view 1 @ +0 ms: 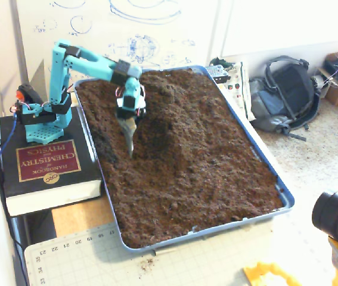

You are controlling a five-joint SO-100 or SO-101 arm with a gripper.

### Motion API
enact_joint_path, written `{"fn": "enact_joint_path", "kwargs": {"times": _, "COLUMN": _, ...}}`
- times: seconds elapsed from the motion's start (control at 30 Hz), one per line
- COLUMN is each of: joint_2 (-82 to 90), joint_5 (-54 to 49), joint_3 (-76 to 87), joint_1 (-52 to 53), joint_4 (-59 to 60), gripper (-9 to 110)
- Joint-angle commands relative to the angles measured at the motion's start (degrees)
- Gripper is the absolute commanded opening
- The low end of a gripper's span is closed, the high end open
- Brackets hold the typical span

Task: Build a berm.

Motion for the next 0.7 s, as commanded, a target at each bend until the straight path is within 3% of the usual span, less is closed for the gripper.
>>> {"fn": "enact_joint_path", "kwargs": {"times": 0.0, "joint_2": -1.32, "joint_5": -1.23, "joint_3": -0.88, "joint_1": 2.02, "joint_4": -2.72, "gripper": 0}}
{"fn": "enact_joint_path", "kwargs": {"times": 0.67, "joint_2": -15.73, "joint_5": -1.32, "joint_3": -4.66, "joint_1": 2.29, "joint_4": -15.03, "gripper": 0}}
